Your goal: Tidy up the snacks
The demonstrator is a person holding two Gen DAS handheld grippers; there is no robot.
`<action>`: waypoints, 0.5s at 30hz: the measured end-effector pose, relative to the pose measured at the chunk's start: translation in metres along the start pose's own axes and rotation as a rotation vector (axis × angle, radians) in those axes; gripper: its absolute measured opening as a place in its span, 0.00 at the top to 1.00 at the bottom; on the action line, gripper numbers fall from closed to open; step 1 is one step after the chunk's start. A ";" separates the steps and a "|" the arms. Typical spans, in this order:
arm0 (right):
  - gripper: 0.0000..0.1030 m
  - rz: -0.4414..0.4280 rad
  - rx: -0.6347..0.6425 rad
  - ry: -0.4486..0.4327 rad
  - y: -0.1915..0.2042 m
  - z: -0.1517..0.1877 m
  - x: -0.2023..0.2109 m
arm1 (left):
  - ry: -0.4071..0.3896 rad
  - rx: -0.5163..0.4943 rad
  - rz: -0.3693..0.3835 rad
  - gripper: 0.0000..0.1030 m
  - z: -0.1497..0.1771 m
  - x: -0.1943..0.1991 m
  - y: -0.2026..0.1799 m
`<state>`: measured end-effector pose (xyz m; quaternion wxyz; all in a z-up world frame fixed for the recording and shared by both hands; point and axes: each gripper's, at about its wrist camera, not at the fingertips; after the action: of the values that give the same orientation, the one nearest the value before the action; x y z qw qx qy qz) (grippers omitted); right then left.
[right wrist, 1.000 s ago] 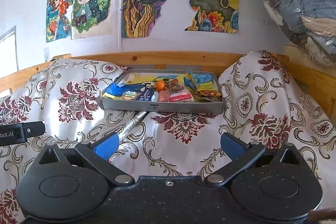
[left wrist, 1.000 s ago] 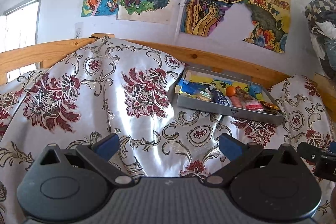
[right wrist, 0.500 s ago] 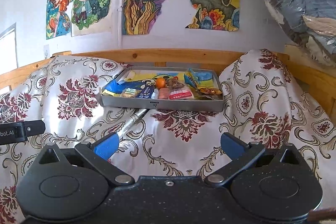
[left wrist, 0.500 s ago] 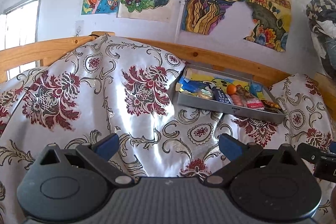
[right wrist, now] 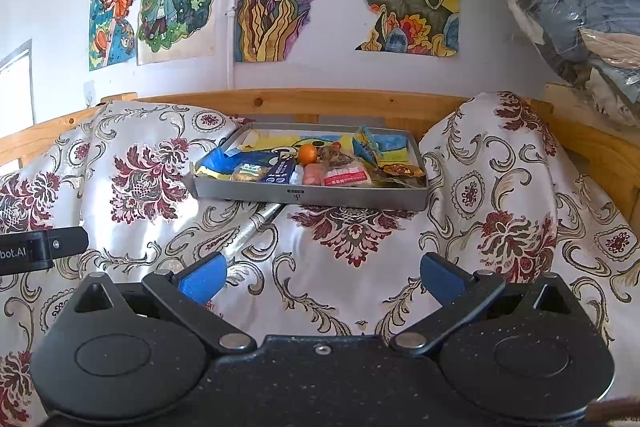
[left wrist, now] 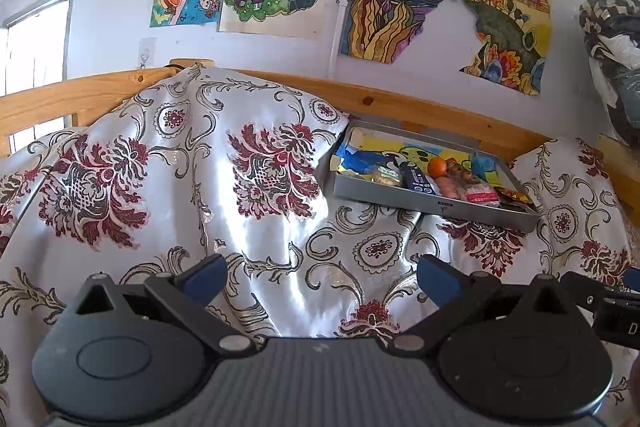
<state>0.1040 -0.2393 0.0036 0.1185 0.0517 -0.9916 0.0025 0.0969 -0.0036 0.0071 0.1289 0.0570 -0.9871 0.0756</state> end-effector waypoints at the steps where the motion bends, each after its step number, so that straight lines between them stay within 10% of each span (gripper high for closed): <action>1: 0.01 0.000 0.001 0.000 0.000 0.000 0.000 | 0.000 -0.001 -0.003 0.00 0.000 0.000 0.000; 15: 0.01 0.000 0.023 0.017 0.001 0.002 -0.003 | 0.010 -0.049 -0.012 0.00 -0.002 -0.004 -0.004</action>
<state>0.1060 -0.2385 0.0014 0.1264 0.0529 -0.9905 0.0142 0.1020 -0.0066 0.0087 0.1358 0.0595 -0.9876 0.0507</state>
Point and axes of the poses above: each gripper's, at about its wrist camera, not at the fingertips, and x roughly against the way its jaws point, y to its left, z to its underside, and after that the axes turned 10 degrees about -y, right-handed
